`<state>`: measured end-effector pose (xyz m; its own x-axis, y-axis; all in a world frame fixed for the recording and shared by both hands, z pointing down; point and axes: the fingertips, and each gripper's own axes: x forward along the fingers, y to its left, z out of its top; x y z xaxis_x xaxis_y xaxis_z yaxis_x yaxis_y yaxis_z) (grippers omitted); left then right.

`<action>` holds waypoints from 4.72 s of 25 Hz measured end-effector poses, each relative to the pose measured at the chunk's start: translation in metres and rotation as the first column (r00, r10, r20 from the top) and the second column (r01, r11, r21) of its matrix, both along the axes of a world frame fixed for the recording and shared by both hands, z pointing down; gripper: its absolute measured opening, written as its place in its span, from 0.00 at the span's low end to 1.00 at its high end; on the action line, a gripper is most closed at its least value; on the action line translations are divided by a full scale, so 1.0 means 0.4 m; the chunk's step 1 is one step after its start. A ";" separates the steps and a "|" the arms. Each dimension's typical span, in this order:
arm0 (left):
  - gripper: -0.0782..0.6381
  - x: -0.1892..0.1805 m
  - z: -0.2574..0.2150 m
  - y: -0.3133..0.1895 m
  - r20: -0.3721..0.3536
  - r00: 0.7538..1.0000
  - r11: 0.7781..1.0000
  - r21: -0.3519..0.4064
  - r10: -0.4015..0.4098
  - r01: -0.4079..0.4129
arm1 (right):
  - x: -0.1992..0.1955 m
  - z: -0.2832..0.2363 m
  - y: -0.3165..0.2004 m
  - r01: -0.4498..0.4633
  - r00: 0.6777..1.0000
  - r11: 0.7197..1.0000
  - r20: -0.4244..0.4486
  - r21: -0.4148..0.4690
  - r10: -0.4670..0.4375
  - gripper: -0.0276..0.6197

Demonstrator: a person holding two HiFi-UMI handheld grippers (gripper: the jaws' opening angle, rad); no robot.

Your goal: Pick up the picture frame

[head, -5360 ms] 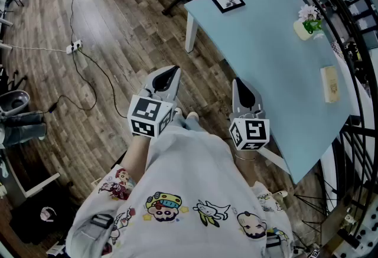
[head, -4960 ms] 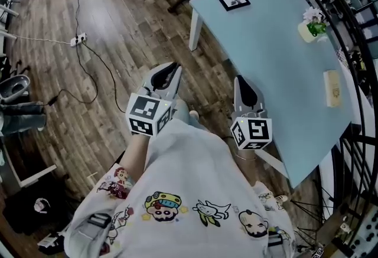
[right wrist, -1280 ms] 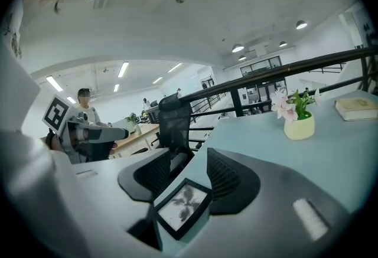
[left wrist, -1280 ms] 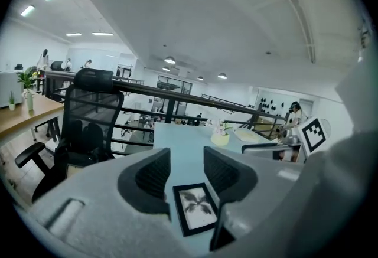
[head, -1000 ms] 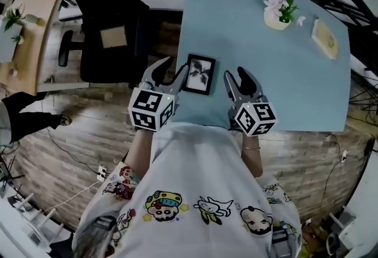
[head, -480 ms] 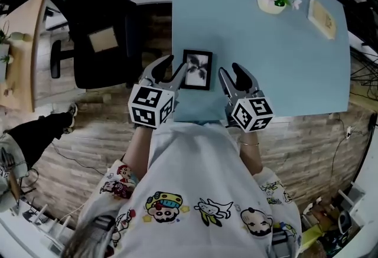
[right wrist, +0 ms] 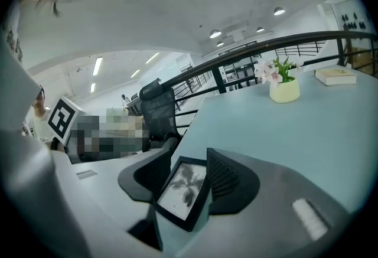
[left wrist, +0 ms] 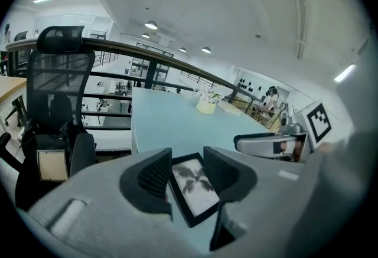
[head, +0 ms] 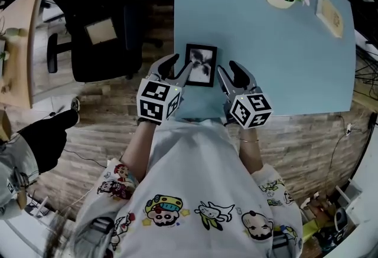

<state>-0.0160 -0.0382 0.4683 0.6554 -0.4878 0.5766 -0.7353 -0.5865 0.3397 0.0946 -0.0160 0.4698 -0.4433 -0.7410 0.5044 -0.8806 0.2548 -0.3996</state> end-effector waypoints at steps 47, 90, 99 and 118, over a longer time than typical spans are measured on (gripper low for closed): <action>0.21 0.015 0.298 0.032 0.054 0.986 0.942 -0.289 -0.160 0.169 | -0.013 0.216 0.024 -0.013 0.986 0.979 0.161 -0.204 0.047 0.29; 0.21 0.010 0.296 0.029 -0.143 0.963 0.901 -0.407 -0.229 0.154 | -0.157 0.252 -0.007 0.354 0.726 0.837 0.687 -0.418 0.037 0.20; 0.21 0.011 0.297 0.027 -0.150 0.962 0.900 -0.409 -0.230 0.152 | -0.157 0.269 -0.014 0.312 0.741 0.844 0.668 -0.437 0.072 0.08; 0.23 0.016 0.255 0.027 -0.185 0.966 0.936 -0.333 -0.180 0.110 | -0.154 0.212 -0.005 0.277 0.765 0.894 0.644 -0.353 0.017 0.08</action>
<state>-0.0097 -0.0274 0.5703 0.7139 -0.4007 0.5743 -0.6959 -0.3146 0.6456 0.0331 -0.0180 0.5545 -0.8374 -0.4441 0.3187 -0.3709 0.0335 -0.9281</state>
